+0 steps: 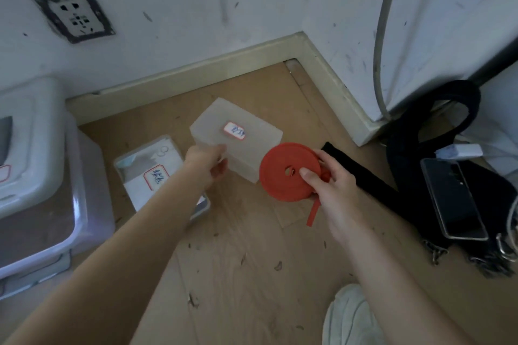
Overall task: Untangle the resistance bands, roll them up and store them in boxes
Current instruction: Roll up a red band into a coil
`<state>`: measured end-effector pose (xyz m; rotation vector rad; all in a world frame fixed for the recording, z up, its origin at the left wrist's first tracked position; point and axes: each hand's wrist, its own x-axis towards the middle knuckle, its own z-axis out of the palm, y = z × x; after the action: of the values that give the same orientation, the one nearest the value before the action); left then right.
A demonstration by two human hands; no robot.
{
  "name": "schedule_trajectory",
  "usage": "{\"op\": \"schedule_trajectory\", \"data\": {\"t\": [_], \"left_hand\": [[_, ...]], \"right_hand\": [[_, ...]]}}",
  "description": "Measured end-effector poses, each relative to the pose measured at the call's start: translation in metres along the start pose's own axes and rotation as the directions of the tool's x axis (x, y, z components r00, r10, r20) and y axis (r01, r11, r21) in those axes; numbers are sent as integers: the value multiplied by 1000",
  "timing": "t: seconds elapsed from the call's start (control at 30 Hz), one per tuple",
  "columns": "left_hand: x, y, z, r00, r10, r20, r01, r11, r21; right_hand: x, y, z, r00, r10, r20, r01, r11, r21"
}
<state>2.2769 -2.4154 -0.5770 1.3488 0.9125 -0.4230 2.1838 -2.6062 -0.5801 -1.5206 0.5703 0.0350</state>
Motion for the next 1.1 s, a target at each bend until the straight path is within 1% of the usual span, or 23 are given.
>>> {"op": "schedule_trajectory", "data": {"t": [0.03,0.07,0.13,0.17,0.23,0.3,0.33,0.4,0.43,0.47,0.5,0.57,0.63,0.67,0.7,0.73,0.77,0.8,0.83,0.9,0.97,1.03,1.1], "left_hand": [[-6,-1,-15,1000,-1,3,1,997,75],[-11,0,-28,1000,20,-2,-19,976,216],[-16,9,-45,993,118,7,-103,839,534],[-18,14,-49,985,171,20,-145,759,634],[-22,27,-46,962,269,45,-213,635,743],[-29,39,-29,906,401,134,-356,552,754],[-32,45,-19,875,424,235,-458,566,685],[-43,50,0,789,332,517,-584,666,464],[-45,47,5,738,265,621,-604,670,432],[-43,40,5,710,230,666,-629,632,452],[-37,31,0,708,242,663,-660,562,499],[-17,12,-22,738,334,586,-675,344,653],[-3,-7,-49,733,365,575,-622,15,783],[1,-17,-59,713,350,607,-600,-143,787],[4,-25,-65,681,342,648,-600,-246,761],[6,-32,-67,647,359,672,-612,-280,739],[6,-37,-66,625,394,674,-622,-271,735],[5,-41,-65,614,424,666,-623,-257,739],[4,-44,-65,605,448,658,-618,-257,743],[4,-50,-67,575,488,657,-602,-293,743],[6,-54,-73,533,517,670,-610,-315,728],[7,-55,-81,506,570,648,-643,-252,723],[4,-54,-84,498,631,595,-668,-159,727]], "right_hand": [[-3,-3,-1,999,-7,50,6,1000,10],[-5,-7,-4,994,-25,103,24,1000,12],[-8,-18,-8,974,-90,207,102,994,-47],[-9,-24,-9,961,-119,250,147,984,-98],[-12,-34,-9,937,-138,320,207,959,-193],[-16,-46,-11,901,-73,428,191,952,-240],[-18,-53,-13,868,-15,497,164,952,-257],[-23,-65,-16,789,74,609,132,949,-285],[-26,-70,-15,770,85,633,150,939,-309],[-28,-72,-11,778,71,625,196,917,-348],[-29,-72,-6,811,30,585,255,880,-400],[-26,-68,11,887,-108,449,347,797,-495],[-20,-62,31,923,-238,303,374,745,-553],[-15,-59,40,927,-282,246,373,726,-577],[-9,-56,47,929,-320,185,364,702,-613],[-2,-54,52,926,-359,117,343,669,-660],[6,-52,56,918,-394,52,312,635,-707],[13,-50,59,909,-416,12,290,613,-735],[21,-48,63,912,-410,22,292,610,-737],[34,-42,73,917,-335,217,385,601,-700],[44,-33,87,874,-214,436,474,574,-668],[54,-29,99,862,-133,489,461,608,-646],[63,-29,105,884,-111,454,415,637,-650]]}}
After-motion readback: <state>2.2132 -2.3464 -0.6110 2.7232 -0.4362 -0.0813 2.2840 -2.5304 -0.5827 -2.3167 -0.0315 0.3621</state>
